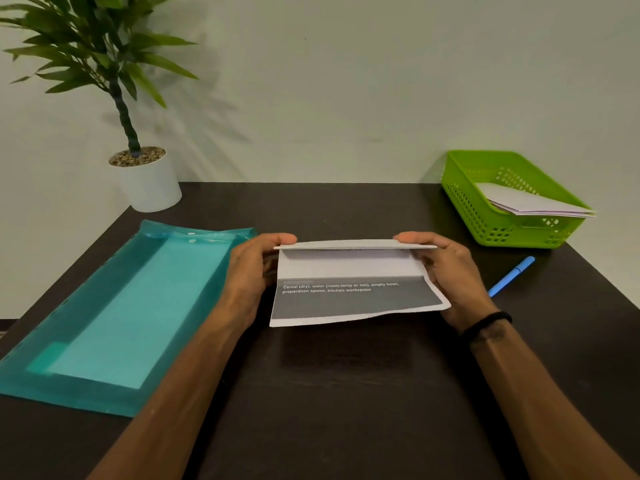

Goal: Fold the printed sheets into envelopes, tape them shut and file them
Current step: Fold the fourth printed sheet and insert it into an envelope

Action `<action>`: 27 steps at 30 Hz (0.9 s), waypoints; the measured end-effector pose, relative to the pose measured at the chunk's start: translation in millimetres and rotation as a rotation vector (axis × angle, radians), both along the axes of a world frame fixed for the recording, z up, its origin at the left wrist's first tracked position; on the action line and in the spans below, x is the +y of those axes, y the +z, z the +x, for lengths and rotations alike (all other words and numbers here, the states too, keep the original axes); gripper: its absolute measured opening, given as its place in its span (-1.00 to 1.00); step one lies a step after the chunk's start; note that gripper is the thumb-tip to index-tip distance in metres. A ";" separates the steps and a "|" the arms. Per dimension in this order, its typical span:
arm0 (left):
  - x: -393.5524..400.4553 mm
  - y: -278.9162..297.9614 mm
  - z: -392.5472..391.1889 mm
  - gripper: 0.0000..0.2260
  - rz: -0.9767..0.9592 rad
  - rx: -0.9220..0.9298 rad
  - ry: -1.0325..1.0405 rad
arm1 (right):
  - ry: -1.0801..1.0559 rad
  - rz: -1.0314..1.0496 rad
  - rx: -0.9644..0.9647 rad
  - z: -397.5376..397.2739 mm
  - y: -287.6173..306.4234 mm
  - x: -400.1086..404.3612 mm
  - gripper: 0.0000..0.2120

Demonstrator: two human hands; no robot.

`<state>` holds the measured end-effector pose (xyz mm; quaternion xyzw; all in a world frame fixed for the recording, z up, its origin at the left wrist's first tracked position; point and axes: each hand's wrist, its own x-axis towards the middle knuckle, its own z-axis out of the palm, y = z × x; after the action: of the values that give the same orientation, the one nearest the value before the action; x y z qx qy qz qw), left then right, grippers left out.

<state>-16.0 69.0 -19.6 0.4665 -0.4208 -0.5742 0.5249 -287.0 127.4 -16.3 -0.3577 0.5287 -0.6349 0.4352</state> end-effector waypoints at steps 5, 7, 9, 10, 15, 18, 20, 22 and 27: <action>1.3 3.4 2.3 -0.73 0.047 0.001 -0.004 | 0.073 0.015 -0.241 -0.9 -3.0 -1.6 -0.62; 1.5 1.6 2.0 -0.82 0.010 0.010 -0.011 | 0.079 0.007 -0.238 -2.2 -2.3 -1.2 -0.63; 0.7 -1.7 2.6 -0.84 -0.003 0.029 -0.060 | 0.064 0.007 -0.145 -2.5 -3.8 -1.0 -0.77; -0.5 -3.4 3.5 -0.82 -0.001 0.026 -0.088 | 0.045 -0.001 -0.061 -2.9 -5.9 -1.0 -0.88; 1.2 -0.1 8.7 -0.74 0.014 0.012 -0.189 | 0.112 -0.050 0.091 -2.0 -12.9 1.4 -0.67; 3.3 -1.5 9.9 -0.63 -0.083 -0.172 -0.236 | 0.160 -0.038 0.126 -0.2 -11.5 3.5 -0.68; 3.0 -5.1 8.3 -0.64 -0.180 -0.337 -0.254 | 0.172 -0.032 0.198 0.0 -12.2 4.4 -0.74; 1.8 -9.3 5.7 -0.74 -0.326 -0.557 -0.225 | 0.187 -0.019 0.252 1.4 -11.4 5.4 -0.78; 12.2 -8.4 -2.1 -0.60 -0.659 -1.123 -0.268 | 0.196 -0.021 0.300 10.4 -11.6 8.0 -0.81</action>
<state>-18.1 81.2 -28.0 0.4536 -0.8383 -0.1457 0.2650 -276.5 135.4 -27.9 -0.5026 0.5437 -0.5346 0.4075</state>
